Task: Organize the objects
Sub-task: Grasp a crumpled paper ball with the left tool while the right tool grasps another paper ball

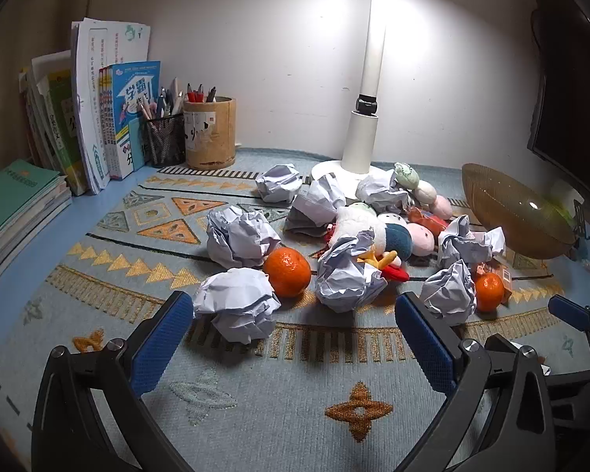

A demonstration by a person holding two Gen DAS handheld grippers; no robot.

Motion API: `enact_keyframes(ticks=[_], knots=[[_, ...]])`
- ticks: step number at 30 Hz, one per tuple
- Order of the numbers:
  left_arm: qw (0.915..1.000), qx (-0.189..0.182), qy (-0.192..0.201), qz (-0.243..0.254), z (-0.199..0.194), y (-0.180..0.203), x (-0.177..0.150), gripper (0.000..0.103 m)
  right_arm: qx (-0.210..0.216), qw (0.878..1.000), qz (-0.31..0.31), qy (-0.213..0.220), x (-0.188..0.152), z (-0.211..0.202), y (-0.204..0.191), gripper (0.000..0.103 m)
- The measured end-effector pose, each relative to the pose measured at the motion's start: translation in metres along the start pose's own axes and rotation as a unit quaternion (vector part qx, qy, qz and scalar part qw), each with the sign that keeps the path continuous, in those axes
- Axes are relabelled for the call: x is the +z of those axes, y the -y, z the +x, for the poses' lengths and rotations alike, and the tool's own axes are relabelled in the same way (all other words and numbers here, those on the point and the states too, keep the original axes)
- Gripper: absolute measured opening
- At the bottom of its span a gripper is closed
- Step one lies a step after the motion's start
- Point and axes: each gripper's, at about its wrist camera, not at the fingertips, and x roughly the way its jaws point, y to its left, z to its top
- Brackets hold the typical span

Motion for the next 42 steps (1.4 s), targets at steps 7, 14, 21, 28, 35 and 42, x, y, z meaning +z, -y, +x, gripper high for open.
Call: enact_keyframes(ticks=[7, 14, 21, 28, 35, 42], knots=[[0.9996, -0.011, -0.005, -0.024, 0.002, -0.009, 0.001, 0.102, 0.001, 1.000, 0.001, -0.003, 0.001, 0.001, 0.001, 0.103], [0.9997, -0.007, -0.012, -0.022, 0.002, -0.007, 0.000, 0.102, 0.063, 0.994, 0.065, 0.060, -0.006, -0.035, 0.034, 0.103], [0.9984, -0.041, -0.030, -0.024, -0.009, -0.011, -0.006, 0.102, 0.076, 0.996, 0.038, 0.007, -0.024, -0.040, 0.049, 0.103], [0.9963, -0.055, -0.049, -0.045, -0.025, -0.030, -0.019, 0.102, 0.078, 0.996, 0.005, -0.038, -0.022, -0.022, 0.024, 0.099], [0.9956, -0.029, -0.082, -0.037, -0.006, -0.034, -0.013, 0.102, 0.089, 0.993, 0.019, -0.075, -0.020, -0.006, 0.019, 0.099], [0.9905, 0.003, -0.121, -0.065, 0.041, -0.047, 0.007, 0.101, 0.090, 0.991, 0.013, -0.094, -0.020, 0.001, 0.017, 0.097]])
